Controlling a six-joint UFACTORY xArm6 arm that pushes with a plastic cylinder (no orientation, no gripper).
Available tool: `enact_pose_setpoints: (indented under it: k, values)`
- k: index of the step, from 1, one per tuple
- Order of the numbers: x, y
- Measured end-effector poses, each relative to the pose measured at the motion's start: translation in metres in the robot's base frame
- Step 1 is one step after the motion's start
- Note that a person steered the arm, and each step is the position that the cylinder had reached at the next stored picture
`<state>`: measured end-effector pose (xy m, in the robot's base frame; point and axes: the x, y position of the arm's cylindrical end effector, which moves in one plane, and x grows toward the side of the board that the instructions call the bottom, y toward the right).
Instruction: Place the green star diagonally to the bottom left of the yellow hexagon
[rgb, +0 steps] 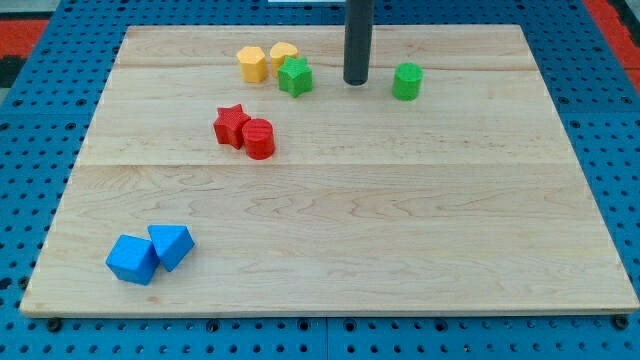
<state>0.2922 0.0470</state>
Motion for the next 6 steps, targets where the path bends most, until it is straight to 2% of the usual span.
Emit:
enact_pose_setpoints:
  k: [2,4,5,6]
  values:
    - [-0.004,-0.062]
    - [0.056,-0.189]
    - [0.032,-0.107]
    - [0.016,-0.157]
